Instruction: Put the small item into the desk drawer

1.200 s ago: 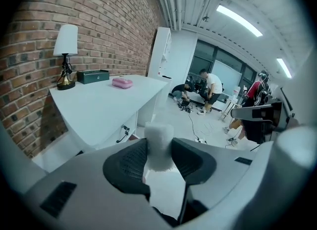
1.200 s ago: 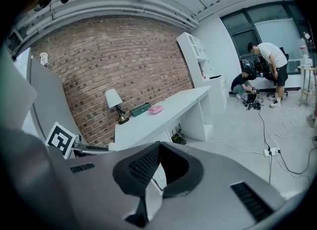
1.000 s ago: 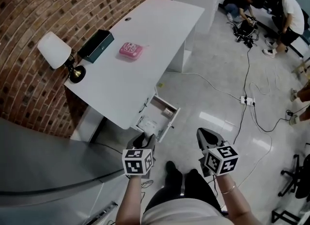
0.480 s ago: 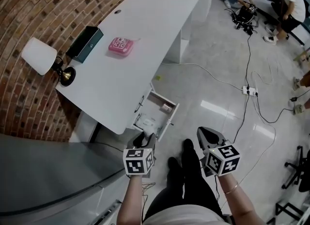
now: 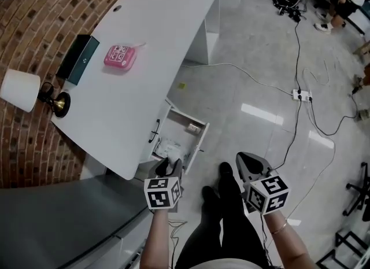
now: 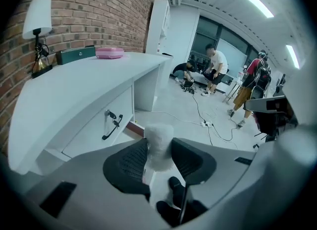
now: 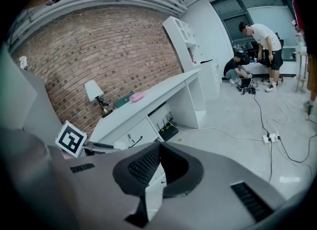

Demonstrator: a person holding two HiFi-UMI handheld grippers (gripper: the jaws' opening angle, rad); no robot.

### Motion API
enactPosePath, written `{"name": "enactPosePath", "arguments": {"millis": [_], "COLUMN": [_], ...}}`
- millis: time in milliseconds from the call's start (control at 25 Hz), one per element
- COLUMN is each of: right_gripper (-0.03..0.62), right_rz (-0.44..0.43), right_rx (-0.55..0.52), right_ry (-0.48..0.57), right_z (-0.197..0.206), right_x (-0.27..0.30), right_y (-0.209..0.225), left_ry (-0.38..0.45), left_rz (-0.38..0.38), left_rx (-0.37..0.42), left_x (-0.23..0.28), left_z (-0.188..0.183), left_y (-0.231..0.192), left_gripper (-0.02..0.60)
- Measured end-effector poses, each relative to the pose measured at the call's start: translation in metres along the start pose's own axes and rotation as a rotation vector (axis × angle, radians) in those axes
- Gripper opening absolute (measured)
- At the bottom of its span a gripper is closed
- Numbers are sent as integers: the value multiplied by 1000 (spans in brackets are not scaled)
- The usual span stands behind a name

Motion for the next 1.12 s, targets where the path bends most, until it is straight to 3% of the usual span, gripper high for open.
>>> {"name": "enactPosePath", "arguments": {"millis": [640,1000,1120], "right_gripper": [8,8,8], "right_rz": [9,18,26], "right_rx": [77,148,168], "right_ry": [-111,-144,-143], "right_z": [74,123,132], "right_x": [97,134,141], "right_y": [107,142,155], "left_ry": [-180,-284,-335], "left_rz": [11,13,2], "left_rx": [65,142,199], "left_x": [195,293,319], "left_z": [52,97,113], "left_y": [-18,-42,-49], "left_gripper": [176,176,176]}}
Point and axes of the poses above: the fingertips, and each gripper's own axes: x forward along the fingers, y to its right, z out of its underside, the point moved 5 cm from there along -x, backward along the fingers, and after that the axes turned 8 degrees about y, right-handed, at the moved point
